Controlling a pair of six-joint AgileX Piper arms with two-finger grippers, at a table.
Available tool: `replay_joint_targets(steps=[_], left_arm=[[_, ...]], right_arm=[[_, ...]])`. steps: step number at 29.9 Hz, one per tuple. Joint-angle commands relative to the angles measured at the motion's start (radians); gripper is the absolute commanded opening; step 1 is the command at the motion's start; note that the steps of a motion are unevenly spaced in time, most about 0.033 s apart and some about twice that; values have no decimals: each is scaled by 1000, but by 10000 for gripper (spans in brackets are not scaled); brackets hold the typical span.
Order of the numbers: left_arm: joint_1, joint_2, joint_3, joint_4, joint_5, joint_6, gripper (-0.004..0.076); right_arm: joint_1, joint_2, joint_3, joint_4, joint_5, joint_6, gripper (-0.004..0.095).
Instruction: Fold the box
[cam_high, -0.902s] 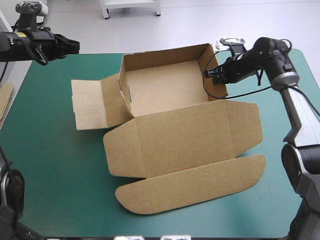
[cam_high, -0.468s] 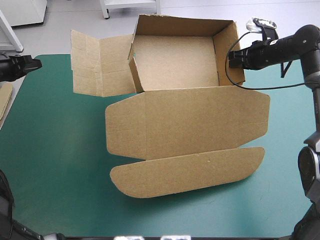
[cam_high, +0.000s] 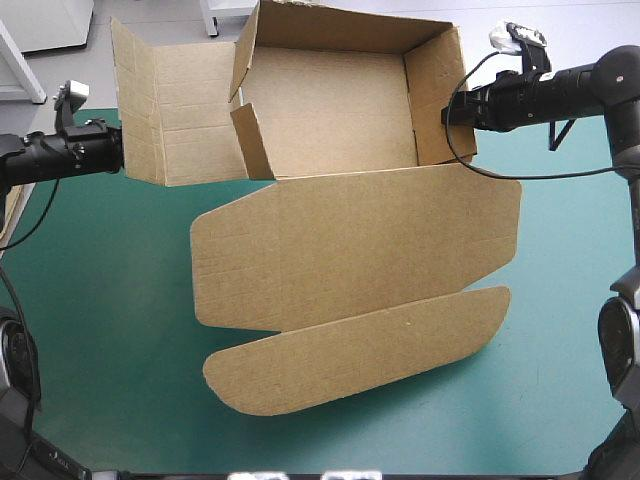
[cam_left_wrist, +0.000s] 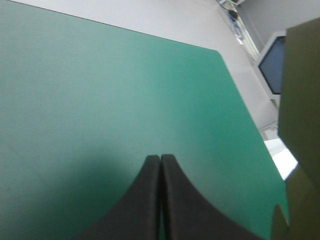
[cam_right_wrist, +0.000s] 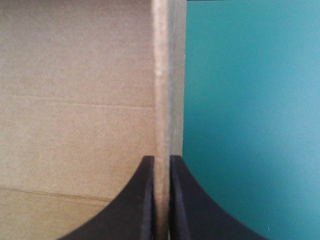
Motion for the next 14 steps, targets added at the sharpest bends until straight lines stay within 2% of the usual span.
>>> replay_joint_targets(steps=[1, 14], left_arm=[[-50, -35, -23, -155, 69, 18, -8], [-193, -35, -23, -191, 69, 13, -8]], right_arm=[[6, -61, -33, 75, -33, -1, -11], [18, -53, -22, -80, -35, 41, -11]])
